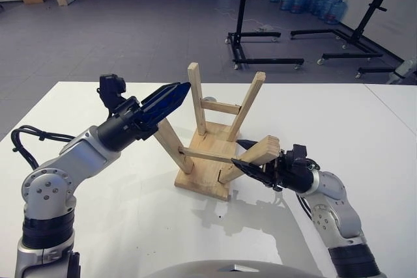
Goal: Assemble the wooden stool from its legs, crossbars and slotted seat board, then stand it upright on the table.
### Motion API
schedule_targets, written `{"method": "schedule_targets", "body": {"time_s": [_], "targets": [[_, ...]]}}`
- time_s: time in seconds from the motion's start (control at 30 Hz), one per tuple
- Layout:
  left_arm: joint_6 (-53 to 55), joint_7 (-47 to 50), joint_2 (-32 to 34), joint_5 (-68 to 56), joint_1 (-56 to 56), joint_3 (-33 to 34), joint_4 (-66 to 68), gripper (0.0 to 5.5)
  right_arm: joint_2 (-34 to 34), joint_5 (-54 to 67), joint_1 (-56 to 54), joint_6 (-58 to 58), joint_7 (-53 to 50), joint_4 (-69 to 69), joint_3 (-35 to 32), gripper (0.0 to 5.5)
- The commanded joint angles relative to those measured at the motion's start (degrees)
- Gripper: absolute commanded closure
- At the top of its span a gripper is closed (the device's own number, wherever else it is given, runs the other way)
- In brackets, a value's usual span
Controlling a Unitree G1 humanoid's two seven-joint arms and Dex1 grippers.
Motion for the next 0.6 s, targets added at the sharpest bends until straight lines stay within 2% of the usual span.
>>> {"method": "schedule_targets", "body": {"time_s": [0.03, 0.4, 0.6], "targets": [[0.51, 0.10, 0.44, 0.05, -0.31, -0.59, -0.54, 0.10, -0.49, -2.30, -0.80, 1.65, -1.72, 1.34, 1.08, 3.45], [-0.34, 1.89, 0.68, 2.90, -1.82, -0.98, -2.09, 0.10, -0.90, -1.79, -4.70, 6.00, -5.15, -0.15, 1.82, 3.45], [-1.14, 4.77, 2.70, 10.42, -5.05, 0.38, -0.52, 0.10, -0.14, -2.37, -5.37, 6.18, -6.57, -0.27, 2.59, 3.45]]}}
